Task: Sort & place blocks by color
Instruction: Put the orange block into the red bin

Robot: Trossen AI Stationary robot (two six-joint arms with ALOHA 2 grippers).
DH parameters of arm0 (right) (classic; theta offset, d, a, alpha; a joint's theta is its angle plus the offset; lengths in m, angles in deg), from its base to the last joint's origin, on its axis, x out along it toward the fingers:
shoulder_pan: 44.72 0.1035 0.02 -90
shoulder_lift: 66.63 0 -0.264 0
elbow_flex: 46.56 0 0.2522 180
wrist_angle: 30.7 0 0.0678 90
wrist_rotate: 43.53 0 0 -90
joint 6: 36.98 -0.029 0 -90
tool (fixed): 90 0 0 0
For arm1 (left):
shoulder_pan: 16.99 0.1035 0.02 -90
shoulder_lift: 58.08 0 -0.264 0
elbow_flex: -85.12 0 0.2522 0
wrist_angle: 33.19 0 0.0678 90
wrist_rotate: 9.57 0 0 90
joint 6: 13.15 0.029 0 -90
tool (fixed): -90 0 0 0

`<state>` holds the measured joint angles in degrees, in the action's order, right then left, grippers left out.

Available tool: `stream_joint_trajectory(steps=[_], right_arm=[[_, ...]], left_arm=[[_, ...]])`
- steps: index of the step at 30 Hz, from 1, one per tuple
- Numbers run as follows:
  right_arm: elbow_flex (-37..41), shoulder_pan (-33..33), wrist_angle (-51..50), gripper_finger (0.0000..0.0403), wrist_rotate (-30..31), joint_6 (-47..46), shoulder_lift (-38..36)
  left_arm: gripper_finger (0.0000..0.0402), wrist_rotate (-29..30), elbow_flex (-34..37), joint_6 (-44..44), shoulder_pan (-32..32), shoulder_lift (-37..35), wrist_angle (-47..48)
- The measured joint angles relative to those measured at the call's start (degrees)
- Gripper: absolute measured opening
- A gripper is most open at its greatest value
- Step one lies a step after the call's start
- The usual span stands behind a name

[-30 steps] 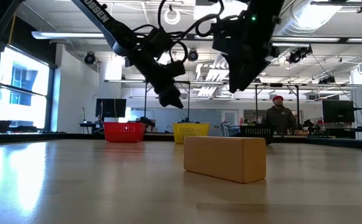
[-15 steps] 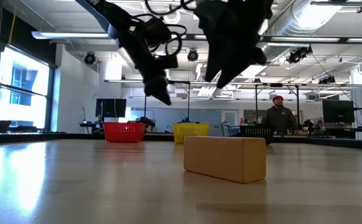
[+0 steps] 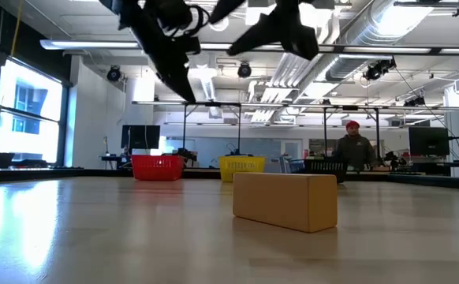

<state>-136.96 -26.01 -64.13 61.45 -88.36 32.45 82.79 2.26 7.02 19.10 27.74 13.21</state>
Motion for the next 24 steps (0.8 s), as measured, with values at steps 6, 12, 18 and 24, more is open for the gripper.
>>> stream_joint_trajectory(steps=[6, 12, 18, 24], right_arm=[[-3.72, 3.61, 1.46, 0.0174, 4.73, -2.65, 1.25], [-12.72, 5.24, -10.12, 0.0174, 6.04, -5.56, 6.32], [-20.85, 5.42, -25.16, 0.0174, 4.61, -11.66, 12.02], [-25.64, 5.48, -30.96, 0.0174, 0.48, -13.35, 16.65]], left_arm=[[0.0219, 1.29, 0.00, 0.17, -1.31, -5.06, 0.87], [0.0219, 1.26, 0.00, -0.07, -1.32, -8.45, 0.07], [0.0219, 1.08, 0.00, -0.07, -1.32, -8.63, 0.11], [0.0219, 1.05, 0.00, -1.34, -1.32, -8.47, 0.13]])
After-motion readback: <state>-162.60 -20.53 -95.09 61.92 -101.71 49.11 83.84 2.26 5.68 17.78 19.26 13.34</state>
